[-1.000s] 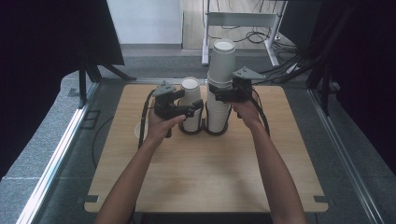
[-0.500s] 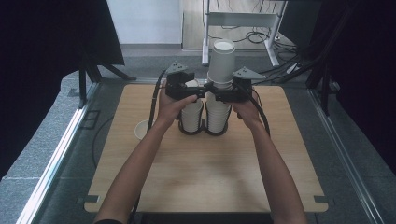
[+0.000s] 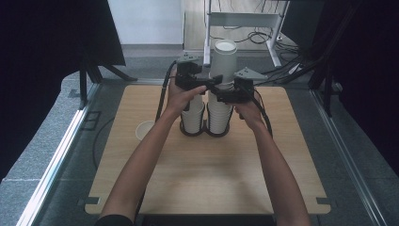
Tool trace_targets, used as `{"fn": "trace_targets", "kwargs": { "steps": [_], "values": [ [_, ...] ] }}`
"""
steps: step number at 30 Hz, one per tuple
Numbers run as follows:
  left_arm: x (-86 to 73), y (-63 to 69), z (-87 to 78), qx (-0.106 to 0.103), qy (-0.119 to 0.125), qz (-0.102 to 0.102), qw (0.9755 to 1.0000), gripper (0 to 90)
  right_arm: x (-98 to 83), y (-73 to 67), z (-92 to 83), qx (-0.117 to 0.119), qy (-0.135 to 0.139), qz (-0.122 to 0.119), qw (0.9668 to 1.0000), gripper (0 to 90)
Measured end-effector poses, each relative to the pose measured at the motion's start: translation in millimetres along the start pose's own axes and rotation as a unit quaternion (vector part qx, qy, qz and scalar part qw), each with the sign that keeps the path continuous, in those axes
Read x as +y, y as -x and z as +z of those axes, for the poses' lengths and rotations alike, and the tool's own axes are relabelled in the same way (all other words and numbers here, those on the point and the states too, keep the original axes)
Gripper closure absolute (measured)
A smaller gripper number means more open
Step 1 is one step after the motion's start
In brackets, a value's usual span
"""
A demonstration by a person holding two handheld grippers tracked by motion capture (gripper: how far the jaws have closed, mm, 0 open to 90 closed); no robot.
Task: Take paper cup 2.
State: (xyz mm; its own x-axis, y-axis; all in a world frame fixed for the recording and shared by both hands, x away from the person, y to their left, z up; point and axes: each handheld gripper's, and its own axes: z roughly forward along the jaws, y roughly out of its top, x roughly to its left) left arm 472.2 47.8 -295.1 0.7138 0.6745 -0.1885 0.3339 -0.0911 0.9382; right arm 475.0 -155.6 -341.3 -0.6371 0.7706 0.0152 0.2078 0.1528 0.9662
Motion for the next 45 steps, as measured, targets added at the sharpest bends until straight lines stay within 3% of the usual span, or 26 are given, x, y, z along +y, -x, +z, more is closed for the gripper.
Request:
{"fn": "trace_targets", "kwargs": {
  "steps": [5,10,12,16,18,22,35,45],
  "values": [
    [4.4,6.4,10.4,-0.004,0.000,0.016,0.9999,4.0,0.2,0.0,-0.2,0.001,0.000,-0.003,1.0000,4.0],
    [9.4,12.8,27.8,0.005,-0.016,0.034,0.9993,4.8,-0.1,-1.4,-0.4,0.001,0.000,-0.002,1.0000,3.9],
    [10.2,13.8,34.6,0.010,-0.019,0.036,0.9991,4.9,-0.3,-1.8,-0.3,0.001,0.001,-0.002,1.0000,4.0],
    [8.9,10.6,40.1,-0.002,-0.013,0.028,0.9995,5.2,-0.3,-1.8,-0.3,0.002,0.001,-0.002,1.0000,4.0],
    [8.7,10.1,40.2,-0.002,-0.011,0.028,0.9995,5.7,-0.3,-1.6,-0.2,0.002,0.001,-0.001,1.0000,4.0],
    [10.4,15.1,37.2,0.011,-0.003,0.050,0.9987,9.4,-0.6,-1.4,0.0,0.002,0.002,-0.002,1.0000,4.0],
    [23.4,18.8,25.7,0.012,0.037,0.039,0.9985,13.0,-1.0,-2.6,0.3,0.001,0.004,-0.003,1.0000,4.0],
    [47.8,23.3,10.1,0.017,0.070,0.034,0.9968,12.9,-0.9,-3.2,0.3,0.000,0.004,0.000,1.0000,4.0]
  ]
}}
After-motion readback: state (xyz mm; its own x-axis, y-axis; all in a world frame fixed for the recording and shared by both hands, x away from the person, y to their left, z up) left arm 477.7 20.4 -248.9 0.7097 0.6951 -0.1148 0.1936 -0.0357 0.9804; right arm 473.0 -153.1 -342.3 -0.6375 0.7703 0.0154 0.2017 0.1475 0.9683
